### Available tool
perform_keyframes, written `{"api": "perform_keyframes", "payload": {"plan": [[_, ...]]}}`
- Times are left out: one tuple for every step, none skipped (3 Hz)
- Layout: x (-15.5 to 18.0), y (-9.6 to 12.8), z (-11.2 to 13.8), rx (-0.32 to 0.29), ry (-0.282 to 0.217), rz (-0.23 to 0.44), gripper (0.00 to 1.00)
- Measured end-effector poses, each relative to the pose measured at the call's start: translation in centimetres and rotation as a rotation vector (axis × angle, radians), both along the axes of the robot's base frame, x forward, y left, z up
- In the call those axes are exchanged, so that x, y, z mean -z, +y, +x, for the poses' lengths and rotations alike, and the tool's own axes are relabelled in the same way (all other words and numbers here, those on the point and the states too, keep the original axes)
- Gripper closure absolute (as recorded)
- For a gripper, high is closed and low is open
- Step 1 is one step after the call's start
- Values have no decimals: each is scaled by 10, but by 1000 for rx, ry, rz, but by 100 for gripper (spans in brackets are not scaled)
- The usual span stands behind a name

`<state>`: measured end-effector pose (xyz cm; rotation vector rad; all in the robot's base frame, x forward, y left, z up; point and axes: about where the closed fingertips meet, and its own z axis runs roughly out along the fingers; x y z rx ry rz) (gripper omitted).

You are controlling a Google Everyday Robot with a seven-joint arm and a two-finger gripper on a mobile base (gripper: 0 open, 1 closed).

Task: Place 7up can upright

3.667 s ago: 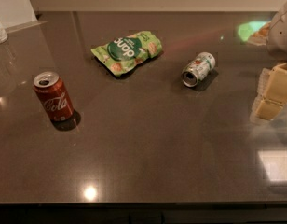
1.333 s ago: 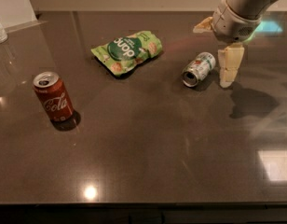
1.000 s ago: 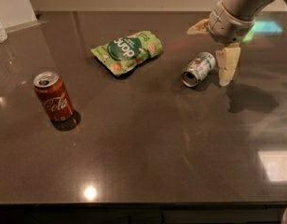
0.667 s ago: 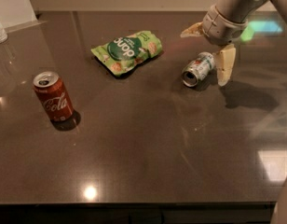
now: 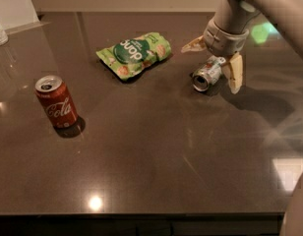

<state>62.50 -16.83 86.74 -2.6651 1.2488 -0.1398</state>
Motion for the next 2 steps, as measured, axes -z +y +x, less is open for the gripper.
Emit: {"api": "perform_keyframes", "payload": {"plan": [[14,-2,0,-55,7,-65,0],[23,-6,2,-87,13,-119,14]]}}
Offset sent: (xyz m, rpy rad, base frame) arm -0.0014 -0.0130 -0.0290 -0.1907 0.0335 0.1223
